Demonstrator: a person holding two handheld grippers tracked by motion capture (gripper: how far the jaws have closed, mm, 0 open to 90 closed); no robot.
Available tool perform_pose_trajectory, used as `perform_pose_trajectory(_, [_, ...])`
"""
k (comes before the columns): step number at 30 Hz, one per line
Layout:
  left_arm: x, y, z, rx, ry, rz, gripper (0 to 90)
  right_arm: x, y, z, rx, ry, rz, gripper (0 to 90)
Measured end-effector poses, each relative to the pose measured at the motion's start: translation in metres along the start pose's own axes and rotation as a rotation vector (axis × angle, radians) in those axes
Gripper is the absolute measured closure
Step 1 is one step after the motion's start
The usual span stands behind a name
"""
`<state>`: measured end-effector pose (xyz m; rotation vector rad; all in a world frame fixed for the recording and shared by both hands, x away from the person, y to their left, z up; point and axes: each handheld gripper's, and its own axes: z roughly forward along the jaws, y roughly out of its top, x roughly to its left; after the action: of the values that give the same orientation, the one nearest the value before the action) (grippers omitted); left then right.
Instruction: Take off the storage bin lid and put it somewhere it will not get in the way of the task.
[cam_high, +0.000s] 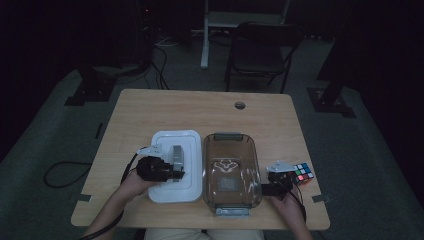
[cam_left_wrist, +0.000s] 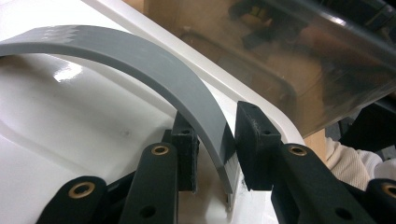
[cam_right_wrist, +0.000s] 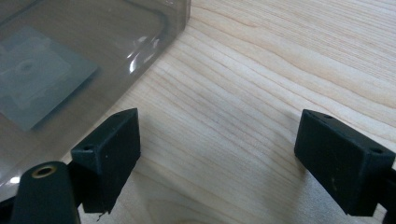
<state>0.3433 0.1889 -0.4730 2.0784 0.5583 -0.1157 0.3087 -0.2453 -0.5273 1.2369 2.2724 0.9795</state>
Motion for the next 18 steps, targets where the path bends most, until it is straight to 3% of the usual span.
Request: perform_pose_trajectory(18, [0.026, -0.017, 0.034, 0.057, -0.032, -0.046, 70.4, 0.0, 0.0, 0.0, 0.0, 0.0, 0.0, 14.3])
